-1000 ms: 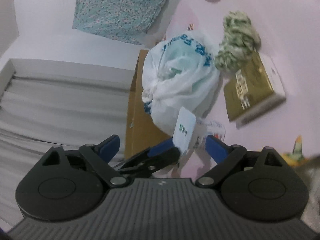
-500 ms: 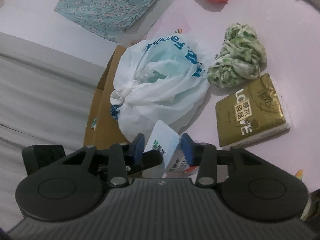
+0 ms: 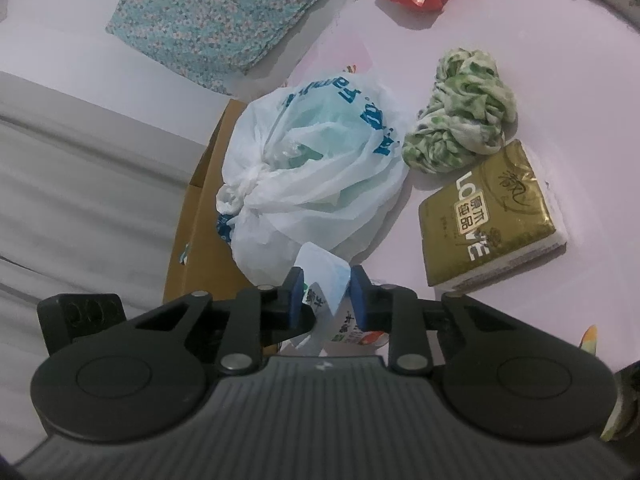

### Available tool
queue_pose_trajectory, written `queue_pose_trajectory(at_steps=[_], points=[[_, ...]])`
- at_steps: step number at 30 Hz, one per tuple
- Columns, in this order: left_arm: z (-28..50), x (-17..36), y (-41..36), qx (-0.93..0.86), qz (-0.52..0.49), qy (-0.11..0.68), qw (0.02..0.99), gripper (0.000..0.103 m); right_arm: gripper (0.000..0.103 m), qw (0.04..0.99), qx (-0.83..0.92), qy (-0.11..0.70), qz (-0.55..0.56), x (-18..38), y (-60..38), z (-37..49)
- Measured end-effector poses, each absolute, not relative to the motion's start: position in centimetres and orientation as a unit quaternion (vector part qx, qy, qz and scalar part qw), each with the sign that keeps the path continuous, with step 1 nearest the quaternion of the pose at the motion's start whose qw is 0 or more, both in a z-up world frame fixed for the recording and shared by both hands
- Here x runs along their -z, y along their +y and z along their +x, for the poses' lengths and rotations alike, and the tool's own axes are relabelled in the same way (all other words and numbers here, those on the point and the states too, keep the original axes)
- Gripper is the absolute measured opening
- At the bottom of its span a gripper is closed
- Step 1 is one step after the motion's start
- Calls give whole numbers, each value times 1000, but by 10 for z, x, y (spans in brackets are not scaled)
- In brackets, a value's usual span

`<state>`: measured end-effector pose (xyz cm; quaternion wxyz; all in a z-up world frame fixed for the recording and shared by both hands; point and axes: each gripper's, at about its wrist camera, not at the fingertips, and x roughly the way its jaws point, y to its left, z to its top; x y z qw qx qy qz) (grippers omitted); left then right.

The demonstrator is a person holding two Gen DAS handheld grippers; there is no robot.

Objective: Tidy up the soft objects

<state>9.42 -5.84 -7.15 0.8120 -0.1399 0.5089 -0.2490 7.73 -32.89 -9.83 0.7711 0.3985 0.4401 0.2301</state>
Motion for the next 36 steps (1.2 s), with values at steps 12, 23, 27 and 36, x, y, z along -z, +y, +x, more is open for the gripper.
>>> queue_pose_trajectory(at_steps=[12, 23, 27, 36], points=[[85, 40, -56, 239, -142, 478, 833, 32, 23, 779, -232, 417, 407, 70, -330, 66], [70, -39, -13, 206, -184, 365, 889, 32, 23, 802, -315, 359, 359, -20, -285, 92], [56, -68, 24, 160, -198, 315, 914, 33, 23, 793, -368, 351, 335, -48, -239, 112], [47, -71, 124, 18, -234, 300, 925, 33, 23, 722, -435, 442, 308, -35, -111, 170]])
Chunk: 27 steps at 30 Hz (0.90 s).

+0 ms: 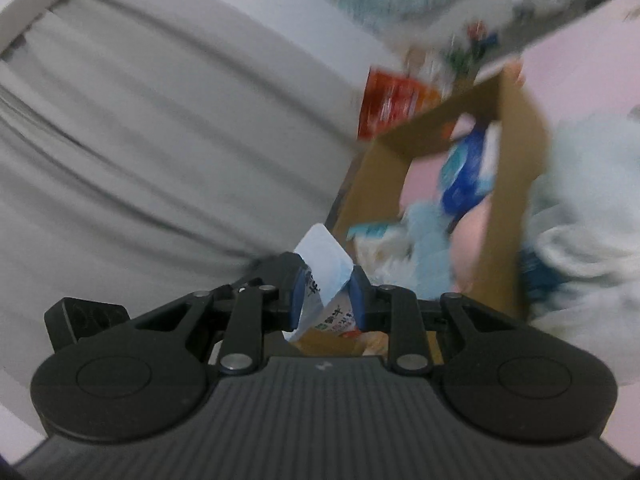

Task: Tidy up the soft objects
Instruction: 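Lower the white cup into the box and open both grippers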

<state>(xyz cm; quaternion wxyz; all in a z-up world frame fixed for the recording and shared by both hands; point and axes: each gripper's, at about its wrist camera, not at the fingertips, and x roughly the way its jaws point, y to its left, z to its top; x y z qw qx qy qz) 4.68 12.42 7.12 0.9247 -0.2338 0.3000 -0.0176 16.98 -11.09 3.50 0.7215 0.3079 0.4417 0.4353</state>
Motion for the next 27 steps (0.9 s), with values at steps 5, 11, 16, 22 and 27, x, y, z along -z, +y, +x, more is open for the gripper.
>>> queue_pose_trajectory(at_steps=[5, 11, 16, 22, 27], points=[[49, -40, 180, -46, -275, 323, 904, 33, 23, 694, -430, 514, 264, -5, -39, 185], [57, -6, 219, -74, -308, 354, 880, 33, 24, 679, -408, 568, 224, 24, 8, 201], [68, 23, 231, -75, -328, 385, 859, 33, 25, 671, -386, 600, 203, 41, 23, 214], [71, 42, 232, -77, -327, 412, 847, 33, 25, 661, -373, 628, 170, 59, 35, 221], [71, 40, 228, -68, -325, 411, 849, 43, 26, 676, -367, 621, 152, 58, 37, 223]])
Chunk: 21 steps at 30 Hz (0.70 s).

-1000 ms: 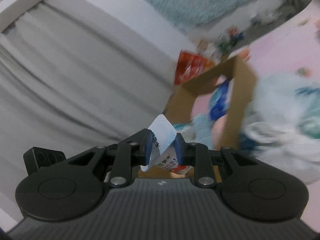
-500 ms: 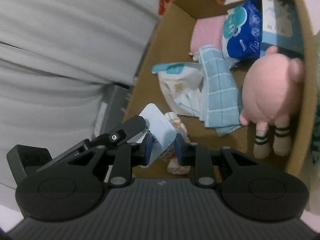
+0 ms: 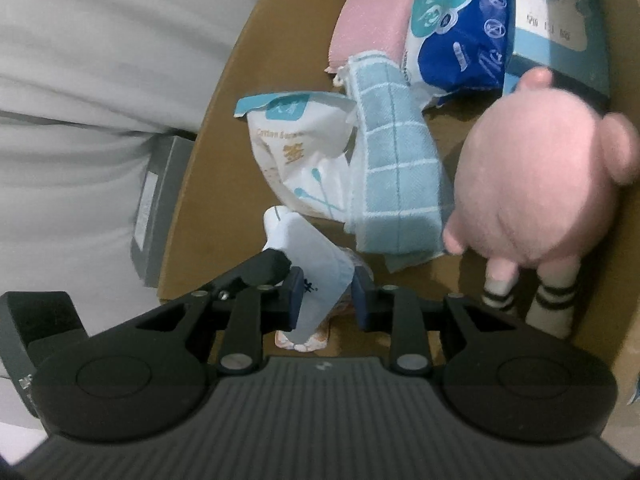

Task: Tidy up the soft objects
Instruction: 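Lower the white cup into the box and open both grippers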

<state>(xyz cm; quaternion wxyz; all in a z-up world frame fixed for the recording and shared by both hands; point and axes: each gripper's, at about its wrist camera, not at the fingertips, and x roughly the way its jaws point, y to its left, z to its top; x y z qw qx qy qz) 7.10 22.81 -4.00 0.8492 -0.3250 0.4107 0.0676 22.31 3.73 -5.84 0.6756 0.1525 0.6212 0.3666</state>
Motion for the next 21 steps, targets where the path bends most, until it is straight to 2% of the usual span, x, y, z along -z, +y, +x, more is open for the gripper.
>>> queue_pose_trajectory(at_steps=[3, 5, 7, 16, 18, 21], points=[[72, 40, 229, -67, -330, 412, 847, 44, 26, 675, -366, 623, 153, 59, 37, 224], [72, 39, 229, -66, -328, 412, 848, 51, 27, 676, -364, 622, 154, 58, 36, 224], [72, 38, 227, -66, -323, 411, 850, 53, 27, 680, -364, 618, 151, 55, 36, 224], [68, 22, 220, -59, -311, 396, 862, 58, 34, 682, -364, 611, 170, 45, 27, 227], [65, 17, 218, -60, -306, 389, 867, 62, 36, 684, -366, 606, 176, 41, 23, 226], [60, 5, 212, -65, -293, 374, 878, 76, 43, 689, -380, 586, 193, 26, 11, 225]])
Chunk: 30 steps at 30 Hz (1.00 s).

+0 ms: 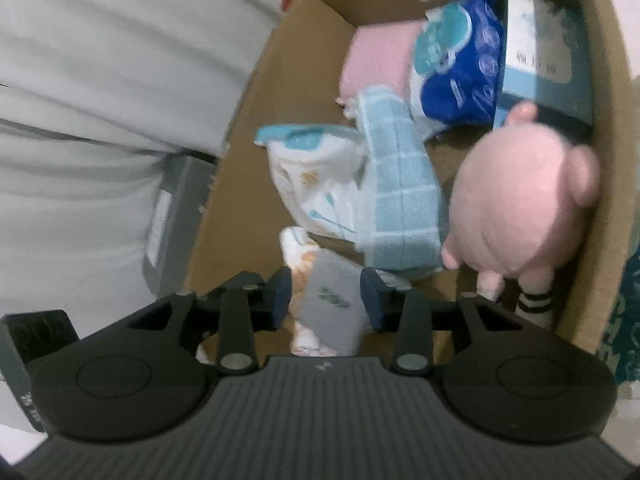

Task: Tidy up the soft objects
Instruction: 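Lower the white cup into the box and open both grippers, then withdraw both tools from the box back toward the bed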

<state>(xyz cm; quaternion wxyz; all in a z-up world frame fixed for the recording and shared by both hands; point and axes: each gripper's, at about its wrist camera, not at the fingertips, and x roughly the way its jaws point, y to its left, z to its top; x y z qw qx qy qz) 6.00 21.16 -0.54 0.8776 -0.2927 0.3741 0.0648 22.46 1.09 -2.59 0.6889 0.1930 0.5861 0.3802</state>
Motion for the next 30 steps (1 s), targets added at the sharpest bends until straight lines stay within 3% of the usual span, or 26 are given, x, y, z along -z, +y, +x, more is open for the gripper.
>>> queue_pose_trajectory(at_steps=[2, 6, 14, 22, 30], points=[[56, -5, 205, -69, -276, 359, 889, 88, 48, 695, -391, 568, 204, 13, -1, 223], [48, -28, 183, -63, -233, 336, 911, 93, 53, 703, -411, 533, 231, -13, -38, 216], [38, -61, 114, 22, -165, 314, 935, 102, 76, 758, -388, 443, 281, -58, -187, 174], [36, -59, 4, 174, -87, 327, 925, 103, 80, 831, -260, 383, 308, -57, -349, 110], [35, -30, -101, 288, -4, 381, 878, 103, 81, 846, -185, 394, 308, -1, -406, 74]])
